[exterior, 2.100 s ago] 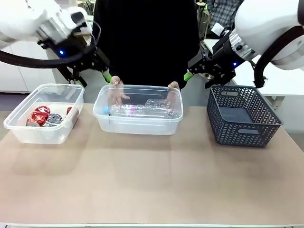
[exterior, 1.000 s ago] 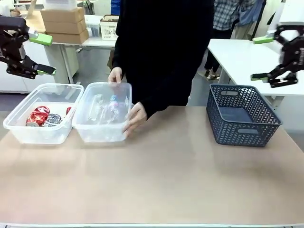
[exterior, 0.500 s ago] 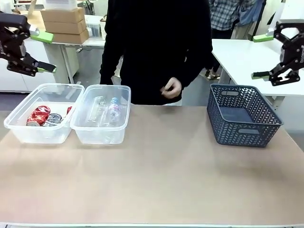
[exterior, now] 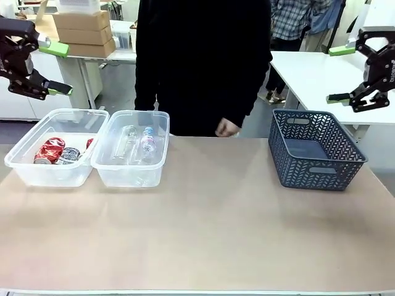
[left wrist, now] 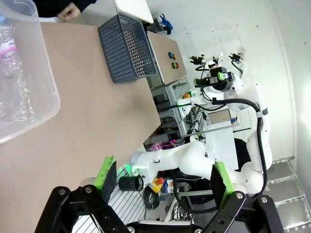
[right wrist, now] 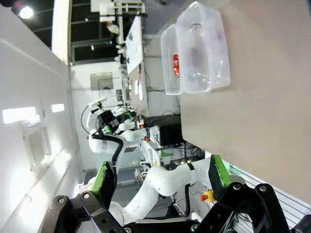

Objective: Sort the waste into each basket.
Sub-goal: Release the Organizing box you were holding.

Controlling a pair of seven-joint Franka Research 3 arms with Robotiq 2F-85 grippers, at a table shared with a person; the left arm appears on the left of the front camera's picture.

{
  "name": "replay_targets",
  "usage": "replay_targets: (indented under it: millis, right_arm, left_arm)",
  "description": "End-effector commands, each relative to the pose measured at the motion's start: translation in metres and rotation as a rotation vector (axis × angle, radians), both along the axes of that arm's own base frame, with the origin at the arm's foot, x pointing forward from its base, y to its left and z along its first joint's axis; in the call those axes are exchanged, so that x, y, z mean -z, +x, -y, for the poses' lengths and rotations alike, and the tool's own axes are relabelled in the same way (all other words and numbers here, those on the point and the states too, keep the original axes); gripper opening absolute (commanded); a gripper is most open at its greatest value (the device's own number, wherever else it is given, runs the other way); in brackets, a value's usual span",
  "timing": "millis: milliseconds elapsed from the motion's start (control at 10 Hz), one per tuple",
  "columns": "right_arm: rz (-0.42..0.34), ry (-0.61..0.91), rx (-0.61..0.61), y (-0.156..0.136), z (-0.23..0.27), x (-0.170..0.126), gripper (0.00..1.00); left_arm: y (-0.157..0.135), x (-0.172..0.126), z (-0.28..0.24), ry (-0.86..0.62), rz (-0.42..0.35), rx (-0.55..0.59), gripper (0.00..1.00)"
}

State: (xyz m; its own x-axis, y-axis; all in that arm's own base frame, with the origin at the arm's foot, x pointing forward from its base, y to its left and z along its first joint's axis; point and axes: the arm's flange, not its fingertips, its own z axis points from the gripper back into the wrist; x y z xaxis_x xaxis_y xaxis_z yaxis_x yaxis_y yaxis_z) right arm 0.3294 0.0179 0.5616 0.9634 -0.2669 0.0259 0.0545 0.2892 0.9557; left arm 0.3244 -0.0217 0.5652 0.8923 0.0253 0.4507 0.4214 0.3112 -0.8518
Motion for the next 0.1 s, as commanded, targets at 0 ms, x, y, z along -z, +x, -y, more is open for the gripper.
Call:
replay_targets:
  millis: [0]
  right_arm:
    - [0.027,0.004,-0.013,0.0033,0.0007,0.0,1.0]
  left_arm:
    - [0.0011,-0.0012,0.0012,-0.02,0.013,0.005,1.0]
